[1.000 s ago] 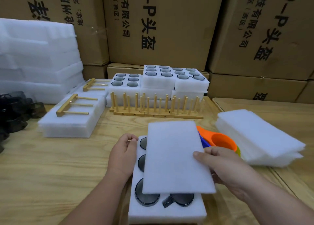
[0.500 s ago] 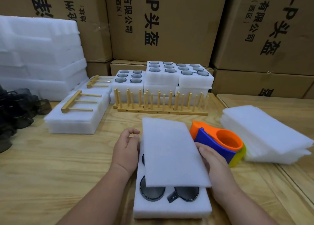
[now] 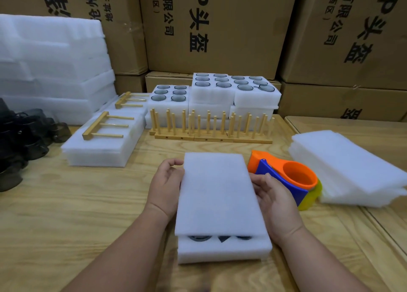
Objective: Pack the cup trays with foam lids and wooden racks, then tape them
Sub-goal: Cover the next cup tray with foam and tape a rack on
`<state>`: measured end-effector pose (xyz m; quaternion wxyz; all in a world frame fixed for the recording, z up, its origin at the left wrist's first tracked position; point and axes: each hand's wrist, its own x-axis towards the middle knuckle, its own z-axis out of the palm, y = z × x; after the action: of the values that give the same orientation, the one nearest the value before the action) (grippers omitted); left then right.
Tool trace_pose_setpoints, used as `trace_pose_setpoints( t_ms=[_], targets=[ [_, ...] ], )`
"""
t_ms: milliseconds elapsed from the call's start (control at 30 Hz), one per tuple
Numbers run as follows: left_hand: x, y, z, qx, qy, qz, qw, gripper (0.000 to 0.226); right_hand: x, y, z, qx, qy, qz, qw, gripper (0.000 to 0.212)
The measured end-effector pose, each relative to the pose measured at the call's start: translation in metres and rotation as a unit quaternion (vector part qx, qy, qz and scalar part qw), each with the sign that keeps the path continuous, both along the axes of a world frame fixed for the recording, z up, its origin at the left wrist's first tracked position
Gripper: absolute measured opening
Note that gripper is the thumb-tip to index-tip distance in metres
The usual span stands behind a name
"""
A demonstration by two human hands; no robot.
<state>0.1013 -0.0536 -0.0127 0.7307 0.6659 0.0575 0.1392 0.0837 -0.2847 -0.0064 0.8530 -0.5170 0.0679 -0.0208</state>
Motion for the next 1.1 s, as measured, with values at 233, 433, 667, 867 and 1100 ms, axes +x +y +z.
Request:
trace_pose_setpoints(
  t_ms=[233,433,667,867,1100],
  targets=[
    [-0.006,-0.001,0.001,-0.018,0.007,-0.004,1.000,0.019,-0.004,0.001,-0.001,-0.038,-0.017,-0.023,0.999,0.022],
    [-0.007,-0.001,0.002,-0.001,0.006,0.002,1.000,0.020,-0.006,0.000,0.001,-0.038,-0.019,-0.017,0.999,0.017],
    [-0.007,-0.001,0.002,-0.003,0.008,0.000,1.000,0.019,-0.006,0.001,0.001,-0.053,-0.026,-0.008,0.998,0.020],
    [-0.002,0.002,-0.002,-0.017,0.008,0.017,1.000,0.009,-0.005,0.000,0.000,-0.063,-0.027,-0.014,0.998,0.020],
    [0.024,0.012,0.000,-0.048,0.063,0.108,0.991,0.014,-0.007,-0.001,-0.001,-0.084,-0.029,-0.016,0.996,0.020]
  ],
)
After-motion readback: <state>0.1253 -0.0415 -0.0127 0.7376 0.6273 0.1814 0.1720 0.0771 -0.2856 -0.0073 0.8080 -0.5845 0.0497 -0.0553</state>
